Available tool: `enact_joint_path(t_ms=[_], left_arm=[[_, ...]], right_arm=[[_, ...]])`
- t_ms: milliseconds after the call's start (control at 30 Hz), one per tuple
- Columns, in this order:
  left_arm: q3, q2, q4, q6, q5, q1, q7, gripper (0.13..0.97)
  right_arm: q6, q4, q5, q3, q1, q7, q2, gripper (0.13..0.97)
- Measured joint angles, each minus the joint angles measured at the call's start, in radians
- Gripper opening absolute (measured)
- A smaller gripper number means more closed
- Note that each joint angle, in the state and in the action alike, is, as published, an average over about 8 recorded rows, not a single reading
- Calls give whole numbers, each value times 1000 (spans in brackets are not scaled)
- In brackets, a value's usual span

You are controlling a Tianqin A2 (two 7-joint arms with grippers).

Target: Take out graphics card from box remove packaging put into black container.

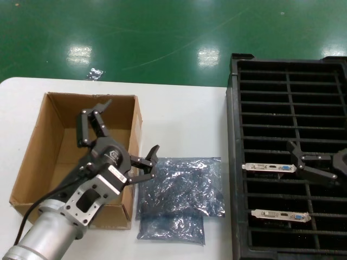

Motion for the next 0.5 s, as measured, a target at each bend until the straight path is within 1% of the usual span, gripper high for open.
enact_joint_path(t_ms=[500], left_arm=[[-12,-7,86,-113,-251,35,-12,966]], right_arm=[[156,-32,48,-32,-42,-128,-77,966]])
